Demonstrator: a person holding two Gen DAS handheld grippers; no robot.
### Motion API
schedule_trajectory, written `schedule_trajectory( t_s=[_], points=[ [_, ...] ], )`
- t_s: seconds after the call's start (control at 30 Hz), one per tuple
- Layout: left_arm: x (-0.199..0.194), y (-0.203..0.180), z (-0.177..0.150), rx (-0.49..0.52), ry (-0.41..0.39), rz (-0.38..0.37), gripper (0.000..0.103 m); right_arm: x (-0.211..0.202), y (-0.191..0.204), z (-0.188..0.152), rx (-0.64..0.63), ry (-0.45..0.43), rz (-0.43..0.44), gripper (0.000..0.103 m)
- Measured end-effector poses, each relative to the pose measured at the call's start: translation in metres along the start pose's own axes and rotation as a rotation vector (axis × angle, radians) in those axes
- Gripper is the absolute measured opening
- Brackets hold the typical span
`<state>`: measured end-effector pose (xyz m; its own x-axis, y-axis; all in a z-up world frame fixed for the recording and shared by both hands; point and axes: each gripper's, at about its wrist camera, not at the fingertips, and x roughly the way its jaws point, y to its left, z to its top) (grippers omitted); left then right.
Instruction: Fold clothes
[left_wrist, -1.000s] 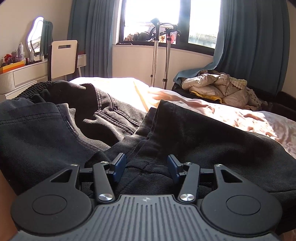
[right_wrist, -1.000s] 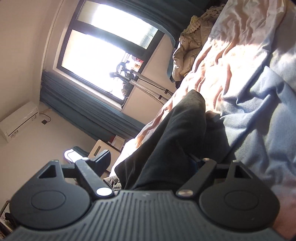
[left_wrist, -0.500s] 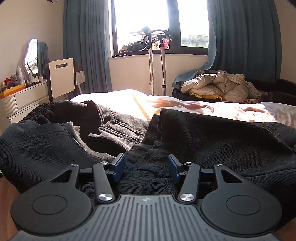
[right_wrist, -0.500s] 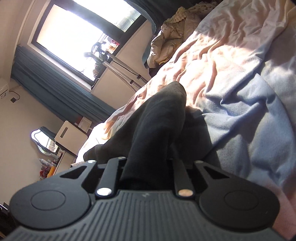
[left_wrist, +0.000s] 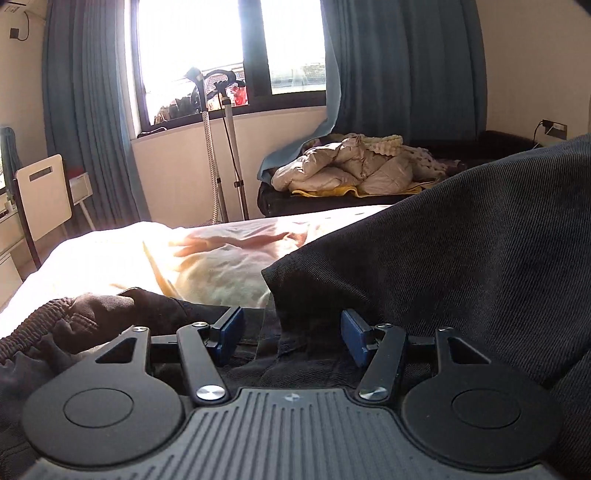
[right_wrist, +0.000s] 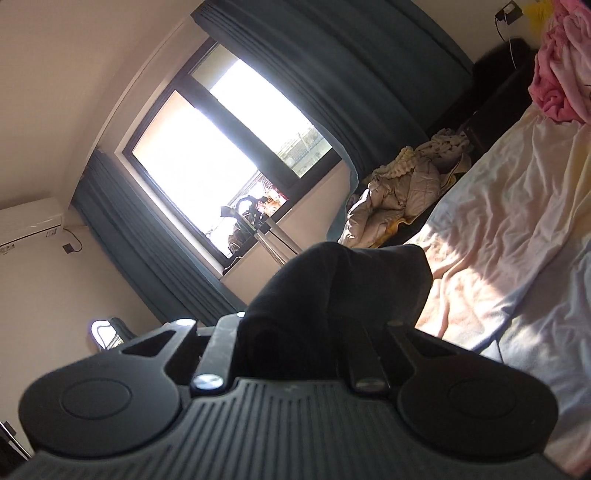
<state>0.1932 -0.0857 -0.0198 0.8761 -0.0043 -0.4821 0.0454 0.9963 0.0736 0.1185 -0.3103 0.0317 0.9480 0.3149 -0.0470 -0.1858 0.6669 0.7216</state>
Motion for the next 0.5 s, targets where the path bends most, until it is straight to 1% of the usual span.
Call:
schedule_trajectory(
  t_s=[0.07, 0.13, 0.23, 0.3, 0.33, 0.43, 0.47, 0.5],
  points=[
    [0.001, -0.029, -0.004, -0.033, 0.011, -0.079, 0.062, -0.019, -0.012, 0.019, 0.031, -0.078, -0.019, 0.016],
    [0.002, -0.060, -0.009, -0.048, 0.021, -0.133, 0.062, -0.037, -0.023, 0.034, 0.025, -0.148, -0.059, 0.016],
    [0.009, -0.102, -0.024, -0.075, 0.047, -0.220, 0.062, -0.060, -0.038, 0.049, 0.009, -0.228, -0.113, 0.016],
    [0.017, -0.119, -0.037, -0.103, 0.083, -0.271, 0.062, -0.070, -0.046, 0.055, -0.017, -0.264, -0.148, 0.016],
    [0.020, -0.124, -0.043, -0.107, 0.099, -0.281, 0.062, -0.072, -0.049, 0.057, -0.036, -0.272, -0.168, 0.016],
    [0.024, -0.122, -0.051, -0.068, 0.106, -0.264, 0.064, -0.067, -0.059, 0.052, -0.080, -0.263, -0.209, 0.016],
    [0.023, -0.114, -0.050, -0.047, 0.102, -0.255, 0.069, -0.064, -0.062, 0.049, -0.088, -0.262, -0.209, 0.016],
    [0.019, -0.102, -0.046, -0.020, 0.094, -0.245, 0.073, -0.061, -0.062, 0.047, -0.104, -0.263, -0.206, 0.016]
  ],
)
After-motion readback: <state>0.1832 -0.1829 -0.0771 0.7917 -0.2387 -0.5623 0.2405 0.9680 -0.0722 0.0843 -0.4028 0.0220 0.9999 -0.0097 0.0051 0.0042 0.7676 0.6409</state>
